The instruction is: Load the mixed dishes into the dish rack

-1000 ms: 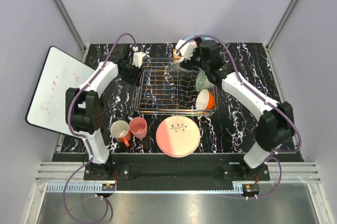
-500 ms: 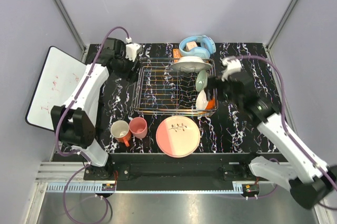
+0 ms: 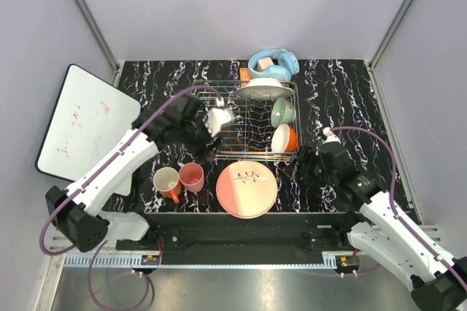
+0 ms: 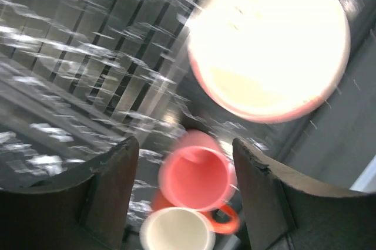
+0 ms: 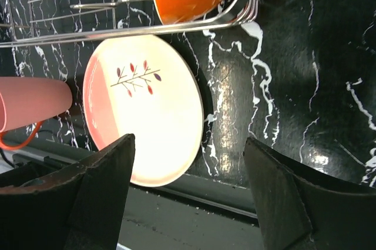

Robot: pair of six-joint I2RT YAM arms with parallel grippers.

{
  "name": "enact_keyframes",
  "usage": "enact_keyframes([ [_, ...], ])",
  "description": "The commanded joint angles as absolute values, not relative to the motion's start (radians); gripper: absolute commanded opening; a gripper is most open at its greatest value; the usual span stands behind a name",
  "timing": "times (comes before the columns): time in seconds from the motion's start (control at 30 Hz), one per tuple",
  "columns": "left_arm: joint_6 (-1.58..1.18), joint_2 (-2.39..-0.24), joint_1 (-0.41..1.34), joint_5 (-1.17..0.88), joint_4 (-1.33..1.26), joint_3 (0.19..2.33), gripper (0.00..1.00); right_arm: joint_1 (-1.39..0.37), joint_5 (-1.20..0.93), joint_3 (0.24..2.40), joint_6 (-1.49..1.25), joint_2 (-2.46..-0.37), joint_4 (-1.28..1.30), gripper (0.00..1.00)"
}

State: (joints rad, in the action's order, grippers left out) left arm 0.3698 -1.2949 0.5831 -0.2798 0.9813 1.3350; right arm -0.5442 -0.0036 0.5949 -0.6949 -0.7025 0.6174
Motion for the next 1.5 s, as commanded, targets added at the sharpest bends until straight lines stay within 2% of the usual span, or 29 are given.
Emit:
enact_keyframes([
  [0.0,0.322,-1.301,0.684,-0.247,0.982,1.180,0.67,-0.548,-0.038,0.571,-0.756,-0.707,0.578,0.81],
  [0.2,0.262,-1.388,0.730,-0.227,0.832,1.065,0.66,-0.569,-0.034,0.494,-0.804,-0.690,0.516,0.78],
  [0.5,0.207,-1.587,0.750,-0.253,0.701,1.103,0.64,-0.617,-0.006,0.419,-0.805,-0.747,0.381,0.75],
  [0.83,0.201,-1.710,0.749,-0.225,0.649,1.109,0.62,-0.689,0.046,0.381,-0.792,-0.848,0.267,0.73],
  [1.13,0.184,-1.752,0.750,-0.230,0.617,1.066,0.61,-0.781,0.078,0.315,-0.827,-0.761,0.256,0.73],
  [1.47,0.183,-1.715,0.824,-0.232,0.589,0.988,0.60,-0.922,0.170,0.321,-0.891,-0.814,0.221,0.72],
])
